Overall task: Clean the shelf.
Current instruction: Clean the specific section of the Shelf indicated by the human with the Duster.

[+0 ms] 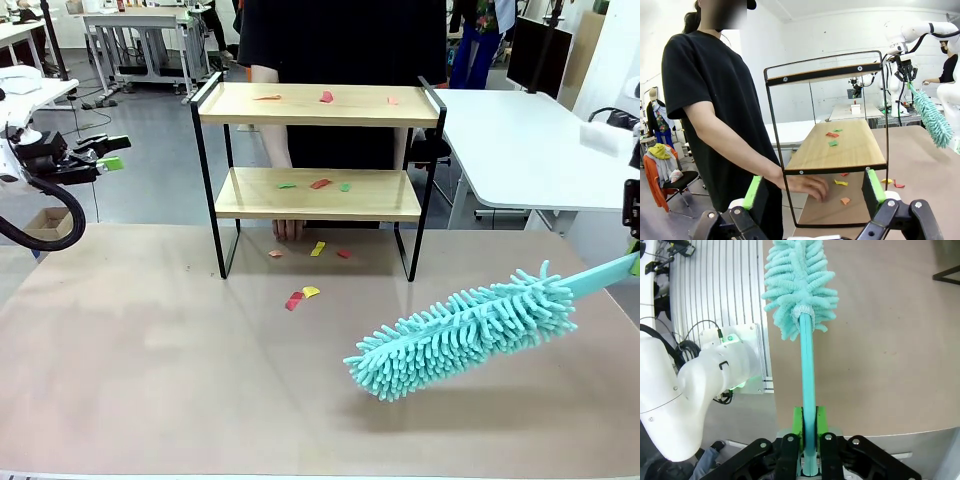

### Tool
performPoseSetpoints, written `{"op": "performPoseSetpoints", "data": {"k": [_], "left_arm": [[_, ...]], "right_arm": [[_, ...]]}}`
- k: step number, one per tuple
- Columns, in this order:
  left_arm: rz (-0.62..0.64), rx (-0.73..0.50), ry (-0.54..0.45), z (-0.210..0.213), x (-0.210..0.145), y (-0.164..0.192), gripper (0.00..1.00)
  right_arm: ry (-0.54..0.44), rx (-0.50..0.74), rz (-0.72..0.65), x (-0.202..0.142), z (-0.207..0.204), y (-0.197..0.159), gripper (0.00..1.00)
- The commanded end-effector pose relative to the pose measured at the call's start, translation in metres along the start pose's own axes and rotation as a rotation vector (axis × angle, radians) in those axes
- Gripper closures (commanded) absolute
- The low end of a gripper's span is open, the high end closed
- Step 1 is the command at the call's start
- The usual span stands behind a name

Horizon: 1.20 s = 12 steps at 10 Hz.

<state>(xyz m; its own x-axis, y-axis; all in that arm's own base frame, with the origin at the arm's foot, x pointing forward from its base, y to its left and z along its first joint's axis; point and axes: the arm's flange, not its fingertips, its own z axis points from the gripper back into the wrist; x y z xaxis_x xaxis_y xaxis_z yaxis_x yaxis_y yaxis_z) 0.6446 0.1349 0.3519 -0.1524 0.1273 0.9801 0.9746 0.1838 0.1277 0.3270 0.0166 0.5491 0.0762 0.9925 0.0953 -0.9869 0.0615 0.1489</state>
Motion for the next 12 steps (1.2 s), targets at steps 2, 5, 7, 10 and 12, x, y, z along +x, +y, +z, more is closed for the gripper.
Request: {"op": "performPoseSetpoints", "data": {"k": [2,5,7,10,12], "left_arm": [[-0.011,0.002,-0.002,0.0005,0.0031,-0.0009,0.0],[-0.011,0.002,-0.002,0.0005,0.0031,-0.0009,0.0],[-0.011,0.002,-0.002,0.0005,0.0031,-0.0009,0.0],[-0.011,0.002,-0.002,0.0005,0.0031,-0.0009,0.0],[-0.011,0.002,-0.002,0.0005,0.0031,-0.0009,0.0]], "right_arm": [[-0.007,-0.001,0.012,-0.0009,0.0025,0.0015,0.87],[-0.007,-0.001,0.012,-0.0009,0.0025,0.0015,0.87],[-0.007,-0.001,0.012,-0.0009,0.0025,0.0015,0.87],[-0.007,-0.001,0.012,-0.0009,0.0025,0.0015,0.87],[-0.007,-0.001,0.012,-0.0009,0.0025,0.0015,0.87]]}}
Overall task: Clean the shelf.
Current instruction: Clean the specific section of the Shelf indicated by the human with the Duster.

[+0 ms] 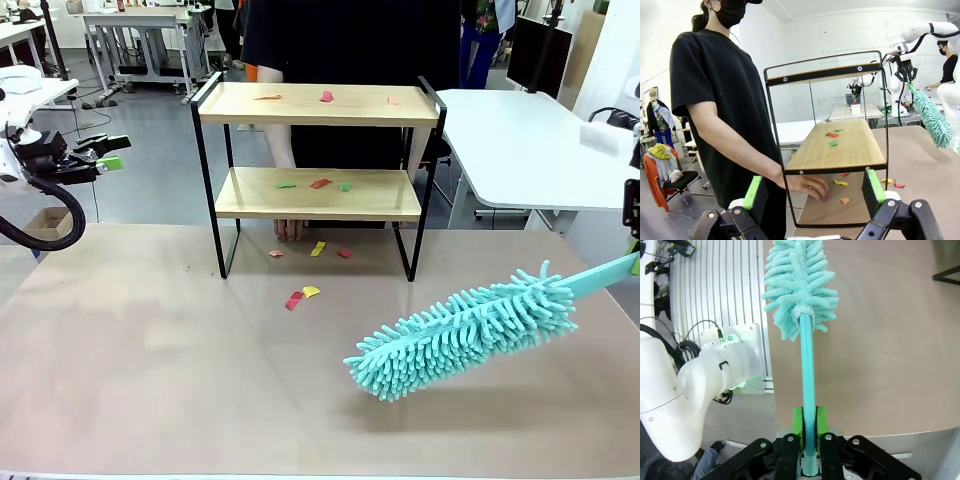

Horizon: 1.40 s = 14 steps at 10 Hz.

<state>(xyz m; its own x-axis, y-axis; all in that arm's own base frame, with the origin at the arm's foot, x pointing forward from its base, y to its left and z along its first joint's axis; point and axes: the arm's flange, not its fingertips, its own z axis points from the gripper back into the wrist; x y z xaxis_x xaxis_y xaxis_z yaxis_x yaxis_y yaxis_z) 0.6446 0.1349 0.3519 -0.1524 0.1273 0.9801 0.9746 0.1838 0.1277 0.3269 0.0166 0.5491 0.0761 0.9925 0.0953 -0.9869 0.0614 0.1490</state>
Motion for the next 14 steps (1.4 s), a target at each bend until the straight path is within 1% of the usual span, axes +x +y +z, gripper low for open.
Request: {"op": "performPoseSetpoints", "data": {"k": [1,2,3,5,8,10,11,12,13,14], "left_arm": [[-0.011,0.002,-0.002,0.0,0.003,-0.001,0.0],[-0.011,0.002,-0.002,0.0,0.003,-0.001,0.0],[-0.011,0.002,-0.002,0.0,0.003,-0.001,0.0],[-0.011,0.002,-0.002,0.0,0.003,-0.001,0.0],[-0.011,0.002,-0.002,0.0,0.003,-0.001,0.0],[-0.011,0.002,-0.002,0.0,0.003,-0.001,0.0],[-0.011,0.002,-0.002,0.0,0.003,-0.001,0.0],[-0.011,0.002,-0.002,0.0,0.003,-0.001,0.0],[-0.011,0.002,-0.002,0.0,0.003,-0.001,0.0],[-0.011,0.002,-0.002,0.0,0.003,-0.001,0.0]], "right_arm": [[0.0,0.0,0.0,0.0,0.0,0.0,0.87],[-0.065,-0.006,-0.101,0.018,-0.003,-0.002,0.87],[-0.142,-0.011,-0.16,0.037,-0.007,-0.001,0.87],[-0.23,-0.037,-0.281,0.074,-0.02,0.007,0.87],[-0.387,-0.057,-0.434,0.128,-0.054,0.028,0.87],[-0.441,-0.1,-0.599,0.159,-0.074,0.052,0.87],[-0.48,-0.132,-0.638,0.177,-0.084,0.066,0.87],[-0.486,-0.121,-0.663,0.188,-0.09,0.071,0.87],[-0.477,-0.097,-0.601,0.185,-0.084,0.076,0.87],[-0.452,-0.098,-0.622,0.177,-0.074,0.059,0.87]]}}
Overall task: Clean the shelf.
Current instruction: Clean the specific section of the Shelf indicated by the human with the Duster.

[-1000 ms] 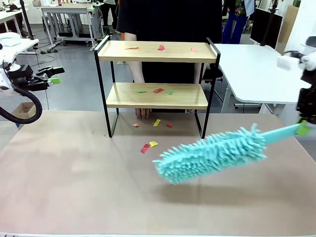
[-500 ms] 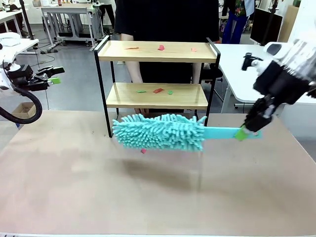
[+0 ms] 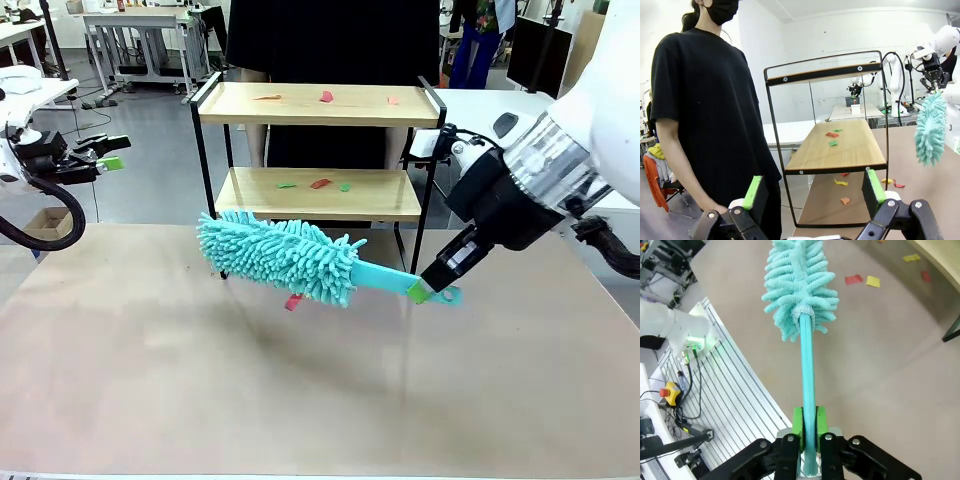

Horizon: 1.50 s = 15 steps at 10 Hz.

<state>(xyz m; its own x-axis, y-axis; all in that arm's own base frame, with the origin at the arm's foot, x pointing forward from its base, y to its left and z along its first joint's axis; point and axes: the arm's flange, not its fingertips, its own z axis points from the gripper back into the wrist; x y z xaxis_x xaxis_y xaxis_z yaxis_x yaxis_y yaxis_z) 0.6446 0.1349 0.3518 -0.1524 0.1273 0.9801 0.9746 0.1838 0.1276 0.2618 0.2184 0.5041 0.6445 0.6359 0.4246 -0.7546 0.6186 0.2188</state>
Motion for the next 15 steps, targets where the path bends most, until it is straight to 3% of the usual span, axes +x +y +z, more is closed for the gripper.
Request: {"op": "performPoseSetpoints", "data": {"k": [1,4,6,8,11,15], "left_arm": [[-0.011,0.002,-0.002,0.0,0.003,-0.001,0.0],[-0.011,0.002,-0.002,0.0,0.003,-0.001,0.0],[-0.011,0.002,-0.002,0.0,0.003,-0.001,0.0],[-0.011,0.002,-0.002,0.0,0.003,-0.001,0.0],[-0.011,0.002,-0.002,0.0,0.003,-0.001,0.0],[-0.011,0.002,-0.002,0.0,0.003,-0.001,0.0]], "right_arm": [[0.005,-0.001,-0.007,-0.004,0.004,-0.017,0.87],[0.006,-0.001,-0.011,-0.003,0.003,-0.012,0.87],[-0.059,-0.013,-0.179,0.004,-0.04,0.022,0.87],[-0.039,-0.05,-0.248,0.001,-0.054,0.038,0.87],[-0.036,-0.08,-0.35,0.01,-0.08,0.054,0.87],[-0.114,-0.117,-0.467,0.029,-0.115,0.055,0.87]]}}
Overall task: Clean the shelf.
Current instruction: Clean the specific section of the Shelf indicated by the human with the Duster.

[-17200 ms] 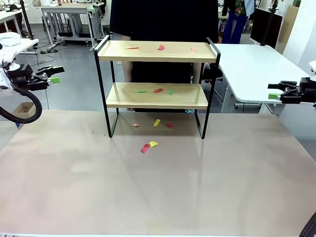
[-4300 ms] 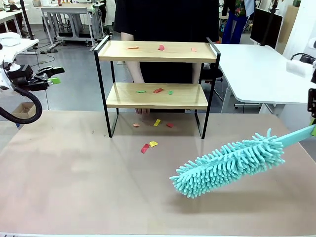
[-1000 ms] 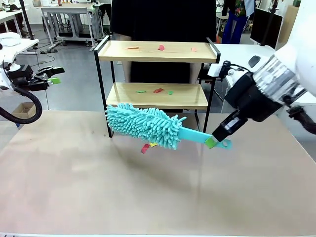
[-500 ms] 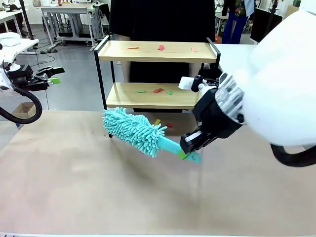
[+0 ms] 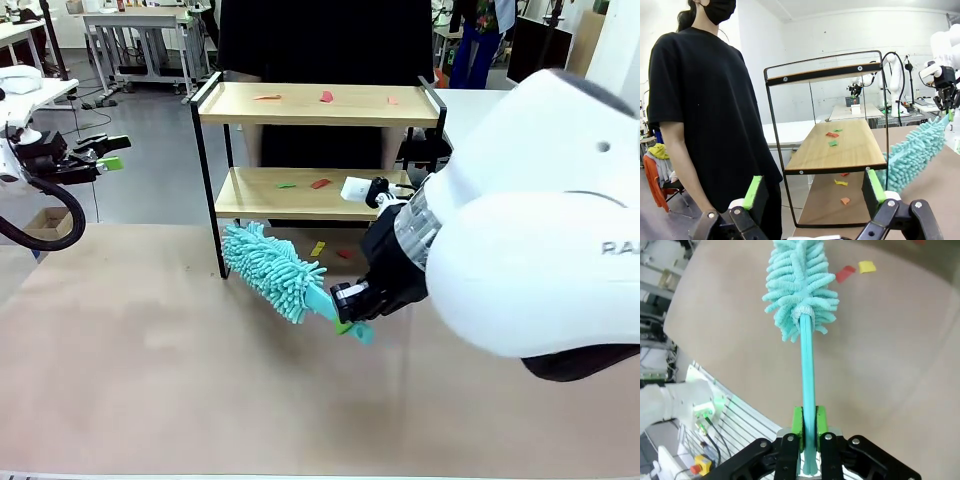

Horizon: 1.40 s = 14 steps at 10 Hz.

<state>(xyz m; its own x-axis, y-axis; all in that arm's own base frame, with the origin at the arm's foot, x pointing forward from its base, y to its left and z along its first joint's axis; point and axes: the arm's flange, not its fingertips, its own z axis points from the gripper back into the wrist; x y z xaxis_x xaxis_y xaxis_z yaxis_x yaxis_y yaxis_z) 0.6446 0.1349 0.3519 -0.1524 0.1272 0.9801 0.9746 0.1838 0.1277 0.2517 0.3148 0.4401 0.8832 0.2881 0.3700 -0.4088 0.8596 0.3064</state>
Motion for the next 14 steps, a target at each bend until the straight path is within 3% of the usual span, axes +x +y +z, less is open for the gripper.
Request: {"op": "performPoseSetpoints", "data": {"k": [1,6,7,8,10,14], "left_arm": [[-0.011,0.002,-0.002,0.0,0.003,-0.001,0.0],[-0.011,0.002,-0.002,0.0,0.003,-0.001,0.0],[-0.011,0.002,-0.002,0.0,0.003,-0.001,0.0],[-0.011,0.002,-0.002,0.0,0.003,-0.001,0.0],[-0.011,0.002,-0.002,0.0,0.003,-0.001,0.0],[-0.011,0.002,-0.002,0.0,0.003,-0.001,0.0]], "right_arm": [[-0.06,-0.024,-0.078,0.006,-0.024,0.005,0.87],[-0.16,-0.029,-0.163,0.044,-0.061,0.021,0.87],[-0.132,-0.027,-0.197,0.052,-0.064,0.026,0.87],[-0.105,-0.006,-0.142,0.031,-0.051,0.004,0.87],[-0.105,-0.006,-0.142,0.031,-0.051,0.004,0.87],[-0.152,-0.021,-0.249,0.061,-0.105,0.048,0.87]]}}
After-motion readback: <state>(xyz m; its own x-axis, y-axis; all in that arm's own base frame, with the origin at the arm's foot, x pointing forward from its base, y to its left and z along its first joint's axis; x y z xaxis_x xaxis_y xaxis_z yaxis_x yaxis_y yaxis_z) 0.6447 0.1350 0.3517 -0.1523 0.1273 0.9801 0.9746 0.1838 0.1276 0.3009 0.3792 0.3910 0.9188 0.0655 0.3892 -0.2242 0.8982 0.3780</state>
